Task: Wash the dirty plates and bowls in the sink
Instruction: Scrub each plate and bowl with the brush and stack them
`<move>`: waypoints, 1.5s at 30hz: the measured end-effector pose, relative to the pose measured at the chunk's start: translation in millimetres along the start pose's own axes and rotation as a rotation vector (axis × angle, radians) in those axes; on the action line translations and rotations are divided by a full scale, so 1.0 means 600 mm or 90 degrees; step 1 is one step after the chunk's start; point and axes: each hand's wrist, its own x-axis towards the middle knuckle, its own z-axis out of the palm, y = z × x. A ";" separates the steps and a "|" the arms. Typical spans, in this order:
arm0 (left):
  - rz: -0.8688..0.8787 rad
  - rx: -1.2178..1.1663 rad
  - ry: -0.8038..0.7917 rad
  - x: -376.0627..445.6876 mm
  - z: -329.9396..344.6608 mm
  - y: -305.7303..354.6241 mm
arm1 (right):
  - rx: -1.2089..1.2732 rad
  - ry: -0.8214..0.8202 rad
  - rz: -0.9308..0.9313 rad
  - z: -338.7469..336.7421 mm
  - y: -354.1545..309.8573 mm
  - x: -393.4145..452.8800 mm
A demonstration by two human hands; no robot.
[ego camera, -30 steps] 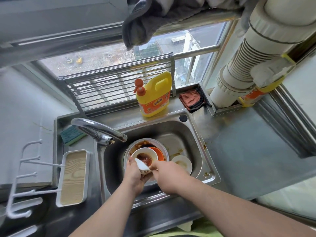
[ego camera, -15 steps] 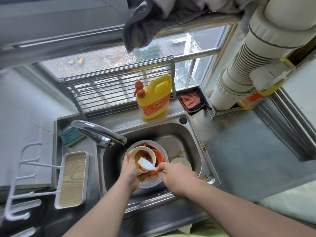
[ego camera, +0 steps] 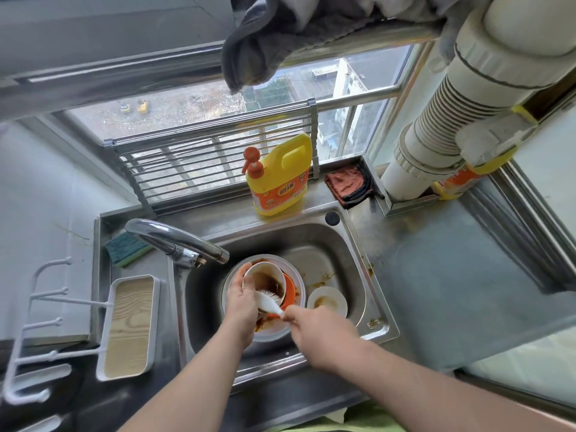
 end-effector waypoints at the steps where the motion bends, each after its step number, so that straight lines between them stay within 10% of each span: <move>1: 0.020 0.010 0.007 0.001 0.002 -0.001 | 0.057 0.000 -0.005 0.007 -0.003 -0.007; 15: 0.113 0.409 -0.003 0.010 -0.011 0.007 | -0.038 0.013 0.007 0.030 0.074 0.017; 20: 0.144 0.569 -0.025 0.010 -0.001 0.033 | 0.168 0.010 0.001 0.049 0.060 0.005; 29: 0.200 0.564 -0.004 0.039 -0.006 0.024 | 0.131 -0.018 -0.011 0.045 0.086 0.017; 38: 0.118 0.587 -0.051 0.029 0.001 0.047 | -0.304 0.130 -0.156 -0.010 0.095 0.051; 45: 0.203 0.565 -0.064 0.036 0.013 0.046 | 0.041 0.108 0.025 0.043 0.092 0.045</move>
